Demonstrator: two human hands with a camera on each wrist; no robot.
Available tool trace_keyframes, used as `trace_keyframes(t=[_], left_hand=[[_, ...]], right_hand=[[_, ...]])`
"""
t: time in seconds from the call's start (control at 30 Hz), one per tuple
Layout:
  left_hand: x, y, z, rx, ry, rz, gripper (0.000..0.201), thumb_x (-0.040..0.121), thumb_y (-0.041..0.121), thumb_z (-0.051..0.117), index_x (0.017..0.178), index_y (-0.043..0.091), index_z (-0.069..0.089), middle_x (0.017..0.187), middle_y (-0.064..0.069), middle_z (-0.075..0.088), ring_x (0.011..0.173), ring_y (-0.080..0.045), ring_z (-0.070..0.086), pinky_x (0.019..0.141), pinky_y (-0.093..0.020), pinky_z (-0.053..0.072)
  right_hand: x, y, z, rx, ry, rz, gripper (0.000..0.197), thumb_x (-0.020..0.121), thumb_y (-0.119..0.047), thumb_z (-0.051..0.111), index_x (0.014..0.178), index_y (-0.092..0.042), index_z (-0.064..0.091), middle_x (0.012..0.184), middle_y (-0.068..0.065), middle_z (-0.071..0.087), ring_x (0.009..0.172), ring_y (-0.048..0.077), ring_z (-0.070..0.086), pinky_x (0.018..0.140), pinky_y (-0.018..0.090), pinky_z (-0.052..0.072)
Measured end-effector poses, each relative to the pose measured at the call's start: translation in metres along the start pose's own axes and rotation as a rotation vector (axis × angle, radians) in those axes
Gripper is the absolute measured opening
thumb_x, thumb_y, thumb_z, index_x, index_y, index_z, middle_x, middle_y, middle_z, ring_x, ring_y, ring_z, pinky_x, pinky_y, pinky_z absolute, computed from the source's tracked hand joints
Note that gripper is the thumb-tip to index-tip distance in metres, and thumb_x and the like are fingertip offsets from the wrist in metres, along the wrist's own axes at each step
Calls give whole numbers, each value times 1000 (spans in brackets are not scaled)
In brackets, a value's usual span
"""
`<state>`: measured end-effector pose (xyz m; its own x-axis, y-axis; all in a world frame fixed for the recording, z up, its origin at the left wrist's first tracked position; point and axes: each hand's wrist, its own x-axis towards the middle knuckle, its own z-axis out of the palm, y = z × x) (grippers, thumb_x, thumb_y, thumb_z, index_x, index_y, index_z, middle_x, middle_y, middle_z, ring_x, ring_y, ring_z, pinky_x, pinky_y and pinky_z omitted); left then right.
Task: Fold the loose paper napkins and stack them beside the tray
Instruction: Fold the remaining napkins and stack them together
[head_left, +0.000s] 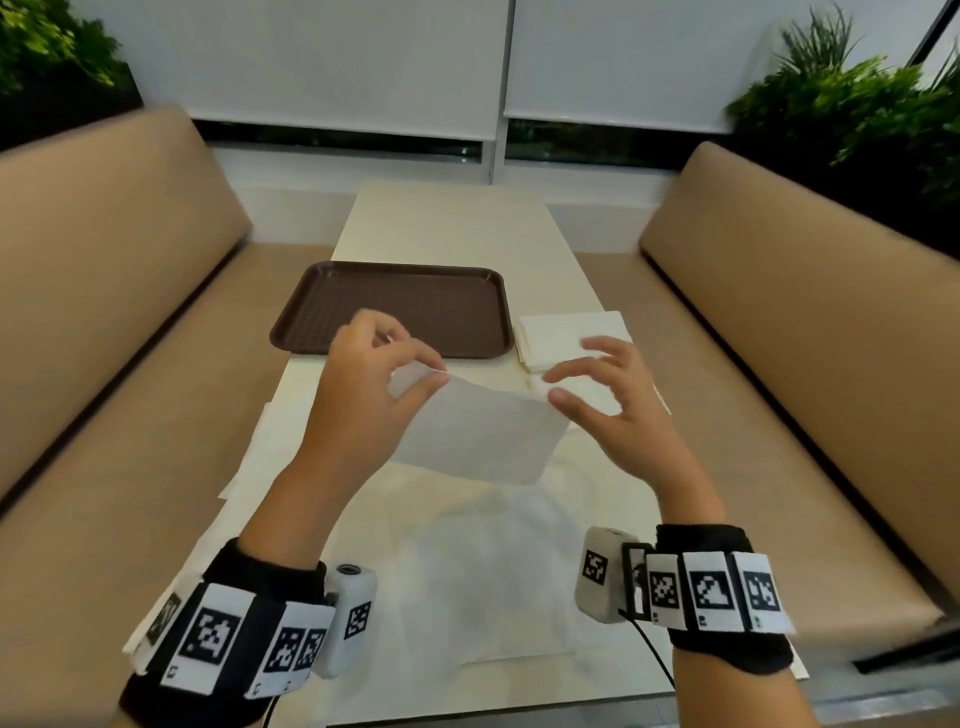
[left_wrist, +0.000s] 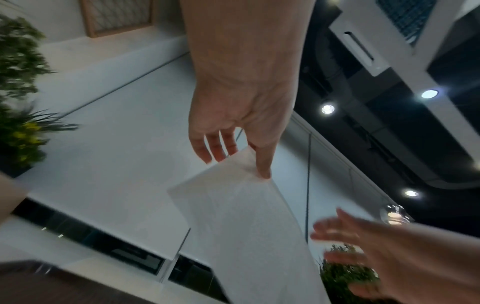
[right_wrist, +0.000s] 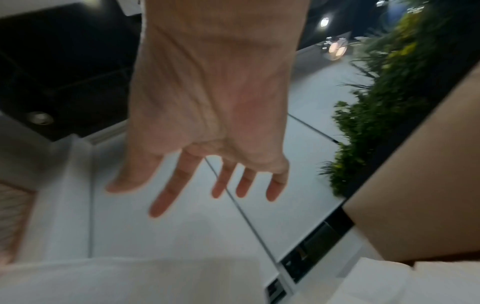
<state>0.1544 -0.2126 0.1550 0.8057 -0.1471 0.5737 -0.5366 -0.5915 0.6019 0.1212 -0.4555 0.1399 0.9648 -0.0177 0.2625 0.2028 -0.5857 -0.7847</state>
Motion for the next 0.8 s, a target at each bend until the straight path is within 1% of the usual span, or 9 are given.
trace_keyframes(t=[0.1, 0.17, 0.3, 0.4, 0.47, 0.53, 0.6, 0.67, 0.8], left_hand=[[8, 11, 5, 196, -85, 136, 5, 80, 25, 74, 83, 23, 71, 113, 1, 54, 107, -16, 46, 90, -33, 28], [14, 19, 3, 176, -160, 176, 4, 85, 28, 68, 87, 24, 68, 102, 5, 61, 99, -17, 56, 91, -36, 36], [23, 19, -5, -56, -197, 44, 10, 92, 18, 58, 94, 28, 62, 89, 12, 64, 81, -4, 56, 73, -17, 43], [24, 6, -7, -207, -202, 8, 24, 93, 5, 55, 86, 26, 66, 86, 13, 66, 80, 4, 57, 72, -5, 38], [25, -7, 3, -250, -246, -88, 35, 92, -1, 52, 79, 26, 68, 90, 11, 67, 80, 2, 58, 70, -9, 41], [24, -21, 23, -286, -349, -260, 34, 94, 1, 49, 82, 25, 71, 93, 4, 68, 79, -12, 61, 69, -22, 45], [24, -32, 48, -397, -507, -434, 31, 93, -1, 51, 96, 23, 71, 103, -6, 69, 85, -23, 64, 72, -29, 52], [27, -39, 78, -458, -588, -478, 34, 89, -5, 55, 103, 23, 67, 112, -1, 66, 92, -12, 63, 71, -13, 51], [52, -38, 148, -516, -492, -552, 21, 92, 0, 56, 102, 13, 68, 116, -4, 62, 110, -17, 56, 72, -13, 41]], right_hand=[[4, -24, 17, -64, -155, -195, 28, 81, -61, 54, 88, -41, 72, 125, -25, 54, 128, 1, 34, 107, 36, 28], [8, -30, 26, -49, -163, -229, 25, 86, -52, 57, 90, -35, 74, 110, -19, 67, 119, -1, 45, 102, 33, 35], [8, -19, 13, 77, -117, -61, 19, 85, -36, 66, 87, -21, 77, 91, -9, 72, 91, 1, 61, 76, 15, 43], [4, 15, -3, 105, -121, 69, 8, 78, -29, 75, 85, -25, 77, 87, -10, 73, 87, 3, 65, 80, 17, 46], [-1, 39, -9, 176, -132, 144, 13, 75, -20, 78, 87, -26, 75, 85, -4, 73, 77, 12, 68, 79, 26, 53], [-7, 62, -11, 281, -118, 228, 18, 77, -6, 76, 88, -20, 73, 90, -4, 72, 67, 8, 66, 74, 22, 54], [-5, 87, -10, 375, -64, 314, 20, 80, 3, 70, 81, -17, 73, 91, 0, 72, 70, 10, 66, 73, 25, 54], [9, 111, -15, 409, 57, 372, 29, 83, 5, 65, 73, -20, 74, 81, -3, 72, 71, 9, 65, 68, 24, 50], [62, 142, -37, 268, 254, 425, 15, 89, -5, 62, 94, -16, 71, 97, -2, 68, 90, 16, 61, 69, 16, 51]])
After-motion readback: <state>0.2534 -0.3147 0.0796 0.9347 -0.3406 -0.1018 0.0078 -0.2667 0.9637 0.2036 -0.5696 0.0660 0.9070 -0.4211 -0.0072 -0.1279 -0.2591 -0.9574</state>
